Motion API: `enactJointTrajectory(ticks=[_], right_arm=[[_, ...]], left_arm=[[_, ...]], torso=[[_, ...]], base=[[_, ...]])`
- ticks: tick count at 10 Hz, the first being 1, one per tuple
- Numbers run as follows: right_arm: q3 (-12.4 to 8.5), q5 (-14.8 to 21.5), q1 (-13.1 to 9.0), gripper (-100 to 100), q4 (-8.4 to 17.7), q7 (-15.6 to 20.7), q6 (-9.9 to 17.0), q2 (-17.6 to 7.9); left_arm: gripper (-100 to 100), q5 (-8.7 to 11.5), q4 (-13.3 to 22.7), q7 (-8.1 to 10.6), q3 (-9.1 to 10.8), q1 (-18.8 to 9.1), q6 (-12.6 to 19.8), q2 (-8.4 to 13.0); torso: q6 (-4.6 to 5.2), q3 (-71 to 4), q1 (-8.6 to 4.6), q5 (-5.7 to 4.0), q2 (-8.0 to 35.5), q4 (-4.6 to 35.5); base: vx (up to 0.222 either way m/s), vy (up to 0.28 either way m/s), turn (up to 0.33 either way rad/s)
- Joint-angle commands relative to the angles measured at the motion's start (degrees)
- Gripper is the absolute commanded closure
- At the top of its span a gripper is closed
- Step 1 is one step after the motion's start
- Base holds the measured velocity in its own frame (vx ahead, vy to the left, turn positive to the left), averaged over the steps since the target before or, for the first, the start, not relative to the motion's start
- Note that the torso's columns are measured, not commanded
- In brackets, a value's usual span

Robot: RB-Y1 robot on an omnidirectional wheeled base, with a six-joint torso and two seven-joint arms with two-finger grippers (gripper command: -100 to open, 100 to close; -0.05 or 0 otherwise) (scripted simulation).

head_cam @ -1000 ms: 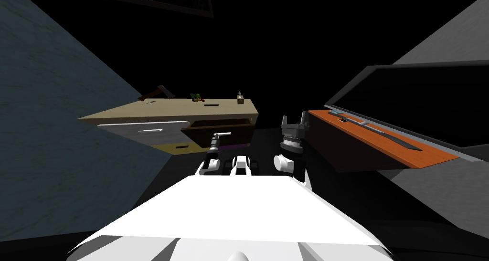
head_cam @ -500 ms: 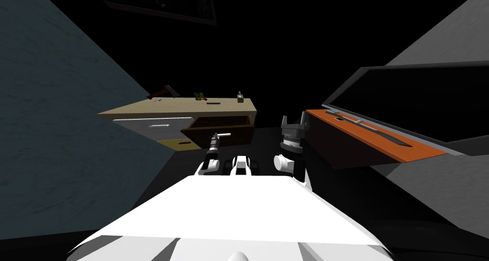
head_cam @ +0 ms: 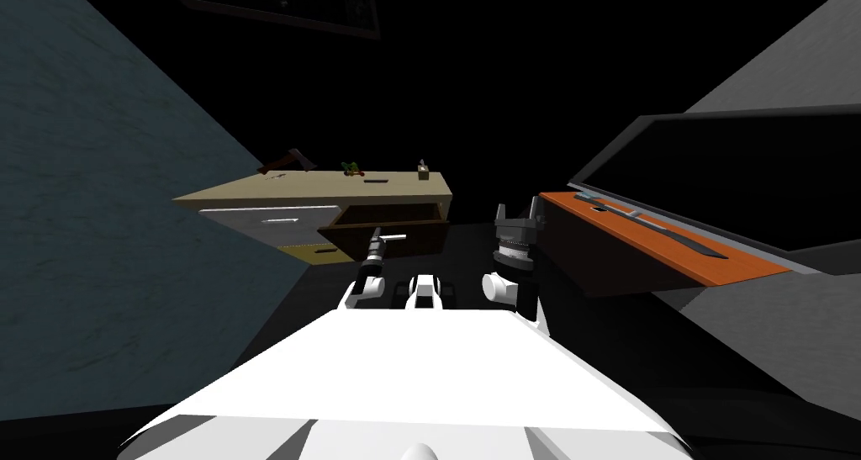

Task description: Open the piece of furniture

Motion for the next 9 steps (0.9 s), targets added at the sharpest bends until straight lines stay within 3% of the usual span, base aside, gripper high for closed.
enactJointTrajectory(ticks=[1, 2, 3, 4, 9], right_arm=[[0.0, 0.0, 0.0, 0, 0.0, 0.0, 0.0, 0.0], [0.0, 0.0, 0.0, 0, 0.0, 0.0, 0.0, 0.0], [0.0, 0.0, 0.0, 0, 0.0, 0.0, 0.0, 0.0], [0.0, 0.0, 0.0, 0, 0.0, 0.0, 0.0, 0.0], [0.0, 0.0, 0.0, 0, 0.0, 0.0, 0.0, 0.0]], left_arm=[[-100, 0.0, -3.5, -0.2, -0.02, 0.3, 3.4, -0.2], [-100, 0.0, -4.9, -0.25, -0.02, 0.4, 4.7, -0.3], [-100, 0.1, -4.0, -0.07, -0.08, 0.7, 4.2, -0.1], [0, 0.1, -4.1, -0.06, -0.09, 0.8, 4.6, 0.0], [0, 0.1, -3.9, -0.05, -0.09, 0.9, 4.8, 0.0]], torso=[[0.0, 0.0, -0.01, 0.0, 0.0, 0.0], [-0.02, 0.0, -0.06, -0.09, 0.1, 0.1], [-0.05, 0.1, -0.12, -0.17, 0.2, 0.2], [-0.03, 0.1, -0.12, -0.12, 0.2, 0.2], [0.0, 0.0, -0.02, -0.02, 0.0, 0.0]], base=[[-0.022, -0.006, 0.001], [-0.018, -0.007, -0.002], [0.0, 0.0, 0.0], [0.0, 0.0, 0.0], [0.0, 0.0, 0.0]])
